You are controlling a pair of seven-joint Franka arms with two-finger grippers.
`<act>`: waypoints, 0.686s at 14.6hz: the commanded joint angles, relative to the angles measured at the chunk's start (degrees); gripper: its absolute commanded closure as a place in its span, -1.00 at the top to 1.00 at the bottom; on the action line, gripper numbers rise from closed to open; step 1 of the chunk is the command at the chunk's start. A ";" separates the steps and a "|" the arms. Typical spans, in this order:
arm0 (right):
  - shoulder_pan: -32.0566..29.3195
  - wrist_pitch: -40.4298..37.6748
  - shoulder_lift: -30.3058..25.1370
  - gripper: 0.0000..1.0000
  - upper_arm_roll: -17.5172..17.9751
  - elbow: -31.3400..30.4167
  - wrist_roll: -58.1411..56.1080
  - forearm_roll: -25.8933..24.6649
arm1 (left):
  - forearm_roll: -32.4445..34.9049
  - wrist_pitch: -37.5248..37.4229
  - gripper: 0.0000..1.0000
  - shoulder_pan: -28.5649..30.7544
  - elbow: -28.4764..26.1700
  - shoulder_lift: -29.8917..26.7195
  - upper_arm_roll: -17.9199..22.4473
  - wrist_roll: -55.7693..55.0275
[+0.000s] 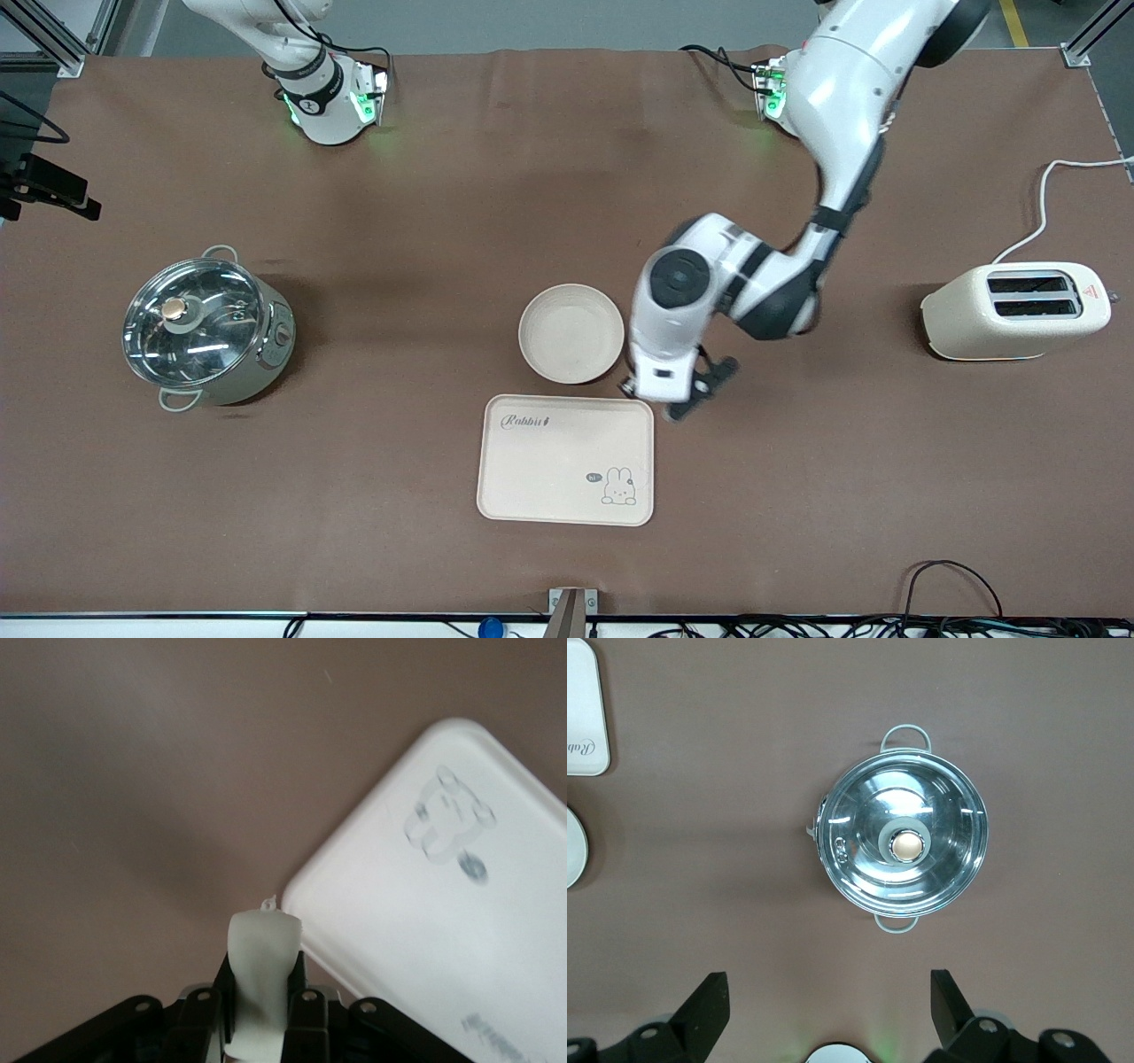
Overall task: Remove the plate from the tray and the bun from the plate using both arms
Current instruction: 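Carry the bun with the left gripper away from the plate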
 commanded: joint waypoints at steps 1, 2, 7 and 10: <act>0.96 0.49 -0.86 1.00 -0.91 -0.87 -0.35 0.57 | 0.89 -1.77 -0.48 5.36 -1.56 -0.77 -0.44 5.82; 0.87 0.84 -0.77 1.00 -0.47 -0.87 -0.35 0.57 | 0.89 -1.77 -0.47 6.51 -1.64 -0.60 -0.35 7.24; -0.71 2.51 -0.68 1.00 1.91 -1.49 -0.26 -0.04 | 3.35 0.07 -0.36 17.49 -2.88 3.70 -0.53 16.21; -0.97 2.95 -0.07 1.00 1.73 -1.93 -0.35 0.22 | 3.43 1.13 -0.15 19.00 -2.96 5.73 -0.44 16.30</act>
